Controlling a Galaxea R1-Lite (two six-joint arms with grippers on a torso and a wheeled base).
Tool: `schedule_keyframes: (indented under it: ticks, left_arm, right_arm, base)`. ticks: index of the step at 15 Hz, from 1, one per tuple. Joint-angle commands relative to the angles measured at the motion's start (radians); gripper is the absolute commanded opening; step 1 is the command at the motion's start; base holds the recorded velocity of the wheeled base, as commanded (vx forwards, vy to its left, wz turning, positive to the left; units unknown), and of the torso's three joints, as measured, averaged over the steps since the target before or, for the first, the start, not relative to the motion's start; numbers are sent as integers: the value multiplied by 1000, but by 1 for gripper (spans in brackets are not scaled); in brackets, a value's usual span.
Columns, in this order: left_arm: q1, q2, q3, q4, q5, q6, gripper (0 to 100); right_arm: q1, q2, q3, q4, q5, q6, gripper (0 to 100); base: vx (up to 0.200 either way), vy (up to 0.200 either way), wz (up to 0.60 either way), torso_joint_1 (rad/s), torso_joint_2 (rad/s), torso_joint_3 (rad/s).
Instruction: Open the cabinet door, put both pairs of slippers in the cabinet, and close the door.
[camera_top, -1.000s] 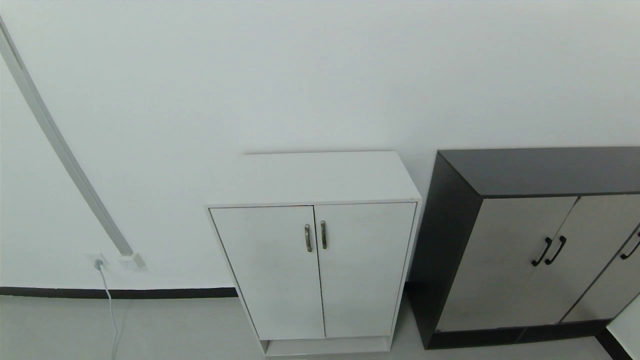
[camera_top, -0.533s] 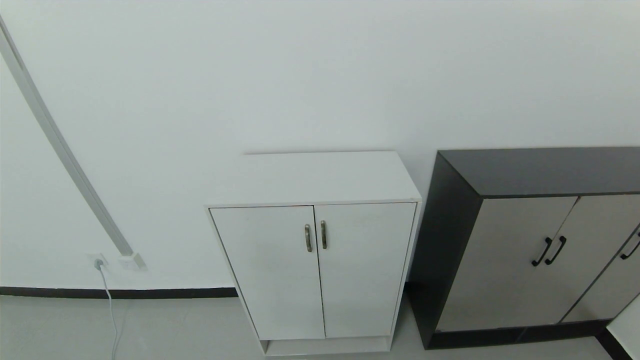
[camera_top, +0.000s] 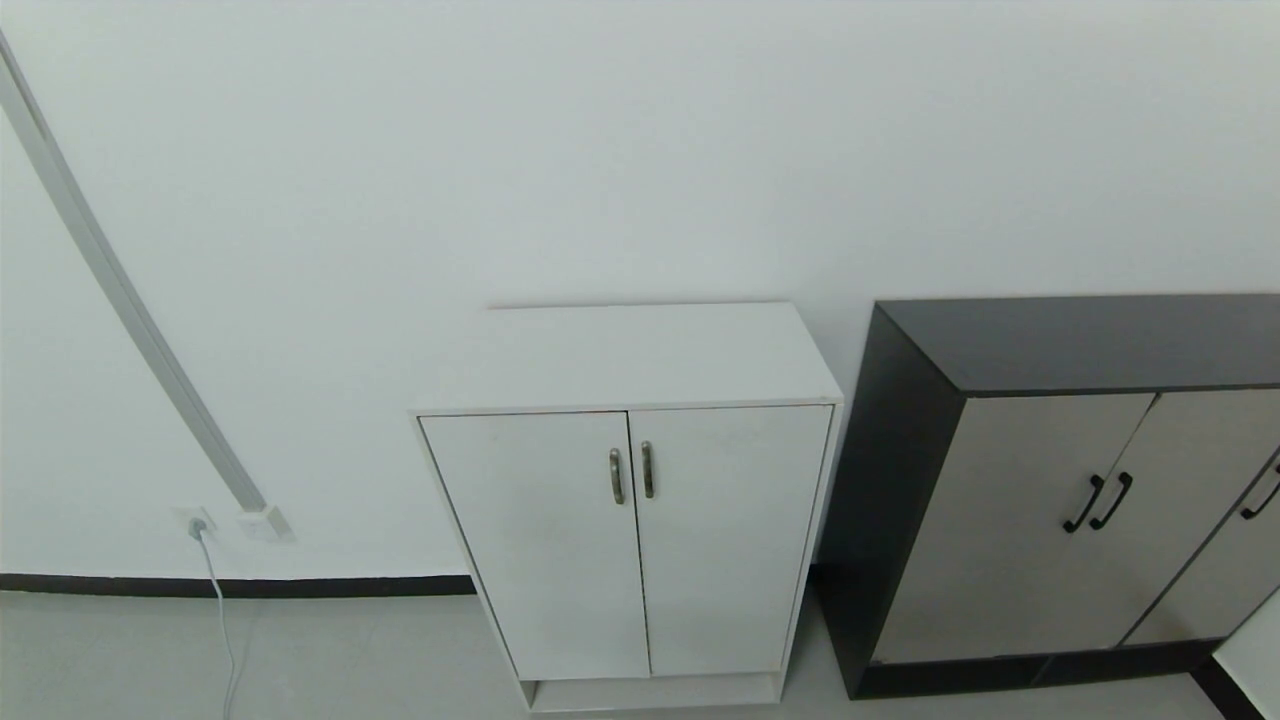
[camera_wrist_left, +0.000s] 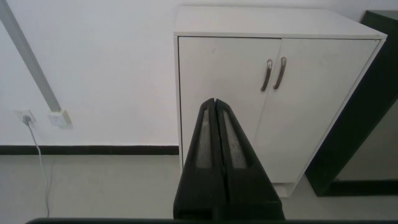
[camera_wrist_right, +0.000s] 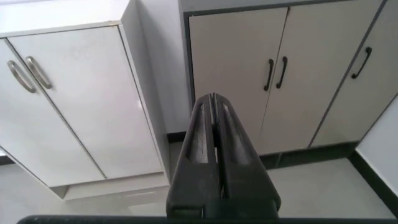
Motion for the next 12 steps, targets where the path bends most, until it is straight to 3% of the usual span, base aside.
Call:
schedule_keyframes:
  ticks: [1, 4, 7, 12]
  left_arm:
    - [0, 1, 0, 0, -1, -1, 0]
    - [0, 1, 0, 0, -1, -2, 0]
    - [0, 1, 0, 0, -1, 1, 0]
    - [0, 1, 0, 0, -1, 1, 0]
  right_arm:
    - [0, -11, 2, 3, 36, -24, 0]
    - [0, -11, 0, 0, 67, 28, 0]
    - [0, -13, 2, -8, -37, 72, 0]
    - [0, -11, 2, -9, -37, 72, 0]
  base:
    - [0, 0, 0, 0, 0, 0]
    - [0, 0, 0, 0, 0, 0]
    - [0, 0, 0, 0, 0, 0]
    - [0, 0, 0, 0, 0, 0]
